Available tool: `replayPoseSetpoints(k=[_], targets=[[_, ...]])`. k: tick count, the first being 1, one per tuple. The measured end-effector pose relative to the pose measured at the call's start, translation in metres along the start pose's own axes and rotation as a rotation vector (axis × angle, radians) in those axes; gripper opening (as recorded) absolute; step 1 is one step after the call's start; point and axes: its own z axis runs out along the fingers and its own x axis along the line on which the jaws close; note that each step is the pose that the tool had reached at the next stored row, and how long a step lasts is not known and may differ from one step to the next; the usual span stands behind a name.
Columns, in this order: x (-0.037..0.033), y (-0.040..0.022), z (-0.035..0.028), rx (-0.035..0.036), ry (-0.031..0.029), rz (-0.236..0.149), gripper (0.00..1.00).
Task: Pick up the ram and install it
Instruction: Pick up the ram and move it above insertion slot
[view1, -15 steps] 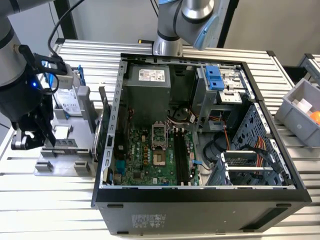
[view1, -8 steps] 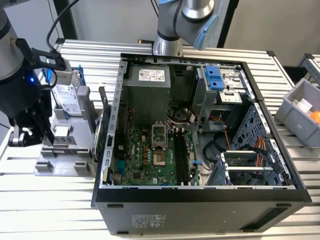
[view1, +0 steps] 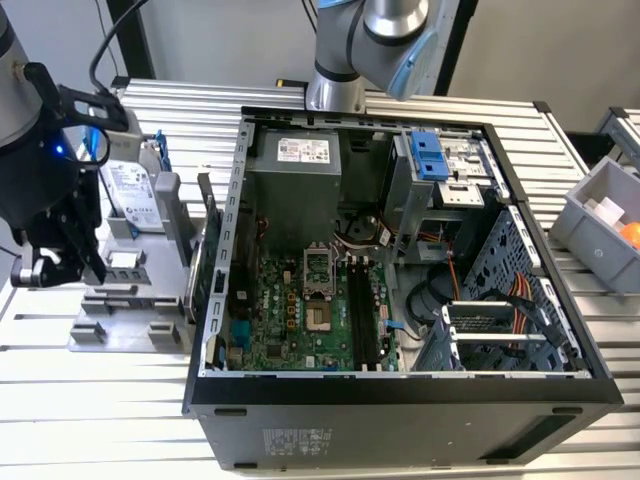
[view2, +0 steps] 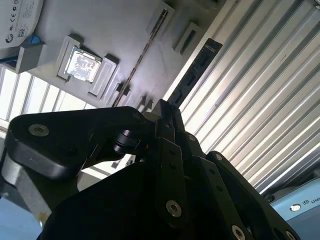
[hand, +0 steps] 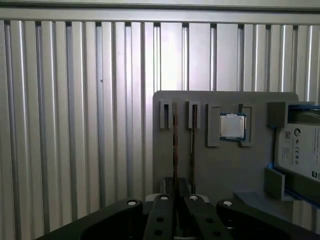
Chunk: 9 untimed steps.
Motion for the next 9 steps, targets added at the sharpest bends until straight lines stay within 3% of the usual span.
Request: replayPoseSetpoints(k=[9], targets=[[-0.0004,0.0,-0.0091,-0.0001,0.0,0.0,0.0]])
